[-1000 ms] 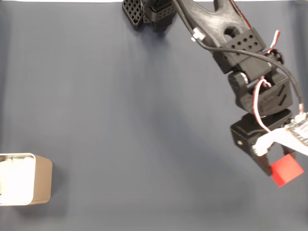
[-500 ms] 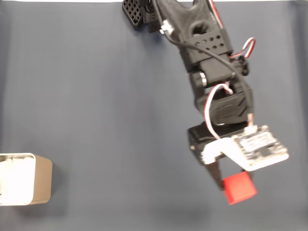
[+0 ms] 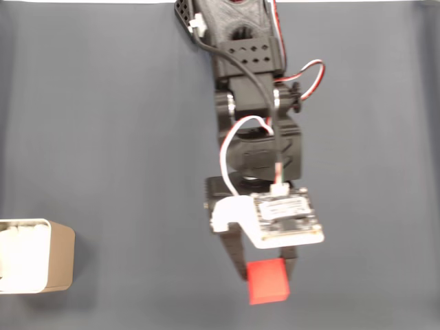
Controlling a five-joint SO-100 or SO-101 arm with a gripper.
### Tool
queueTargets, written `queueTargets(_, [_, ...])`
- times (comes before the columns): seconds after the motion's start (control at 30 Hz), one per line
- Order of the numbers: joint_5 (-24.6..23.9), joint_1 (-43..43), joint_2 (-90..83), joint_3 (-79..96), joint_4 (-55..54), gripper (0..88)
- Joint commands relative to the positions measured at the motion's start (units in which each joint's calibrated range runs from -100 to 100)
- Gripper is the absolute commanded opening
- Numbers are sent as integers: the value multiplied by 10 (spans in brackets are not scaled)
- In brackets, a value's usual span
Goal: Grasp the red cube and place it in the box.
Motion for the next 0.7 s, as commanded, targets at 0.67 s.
queueTargets(0.67, [8, 136, -77, -6, 11, 73])
